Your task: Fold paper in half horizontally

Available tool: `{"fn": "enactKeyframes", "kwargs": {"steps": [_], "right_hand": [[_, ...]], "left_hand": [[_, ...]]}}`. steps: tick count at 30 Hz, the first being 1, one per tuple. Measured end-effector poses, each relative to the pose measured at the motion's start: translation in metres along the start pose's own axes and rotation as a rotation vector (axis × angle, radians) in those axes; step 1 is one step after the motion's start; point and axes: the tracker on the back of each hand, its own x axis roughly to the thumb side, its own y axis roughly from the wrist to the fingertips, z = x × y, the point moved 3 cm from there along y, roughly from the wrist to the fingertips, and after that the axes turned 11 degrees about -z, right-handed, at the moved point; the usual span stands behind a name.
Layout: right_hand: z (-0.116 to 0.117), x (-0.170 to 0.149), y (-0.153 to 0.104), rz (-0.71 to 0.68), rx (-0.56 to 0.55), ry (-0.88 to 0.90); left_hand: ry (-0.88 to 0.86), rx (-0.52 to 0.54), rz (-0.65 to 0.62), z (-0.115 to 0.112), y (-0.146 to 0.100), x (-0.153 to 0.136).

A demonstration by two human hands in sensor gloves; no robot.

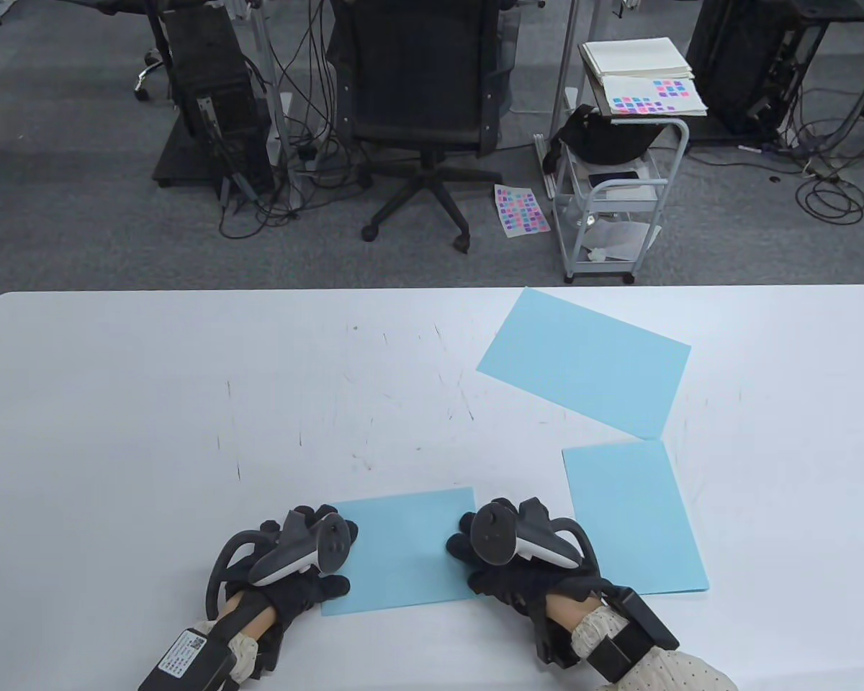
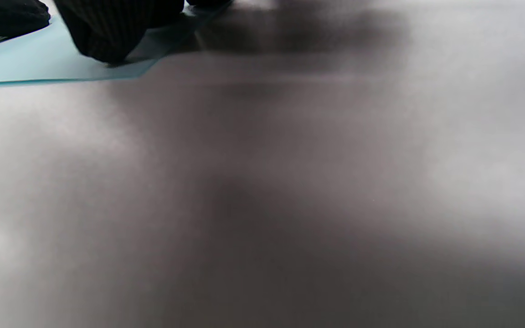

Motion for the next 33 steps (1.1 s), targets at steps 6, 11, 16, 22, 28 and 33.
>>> {"fn": "enactKeyframes", "kwargs": {"steps": [6, 11, 16, 22, 28, 33], "right_hand": [[0.001, -0.001, 0.000, 0.002, 0.013, 0.011], [0.000, -0.001, 0.000, -0.002, 0.021, 0.021], [0.001, -0.001, 0.000, -0.014, 0.031, 0.023], [0.001, -0.002, 0.000, -0.014, 0.028, 0.029], [0.001, -0.001, 0.000, -0.012, 0.030, 0.019], [0.001, -0.001, 0.000, -0.013, 0.031, 0.018]], "left_hand": [[0.014, -0.007, 0.009, 0.002, 0.000, 0.000], [0.072, 0.012, 0.042, 0.017, 0.001, 0.008], [0.018, 0.040, -0.014, 0.032, 0.008, 0.038], [0.063, 0.022, -0.078, 0.037, 0.025, 0.073], [0.074, 0.001, -0.110, 0.046, 0.044, 0.092], [0.120, -0.017, -0.124, 0.049, 0.053, 0.101]]}}
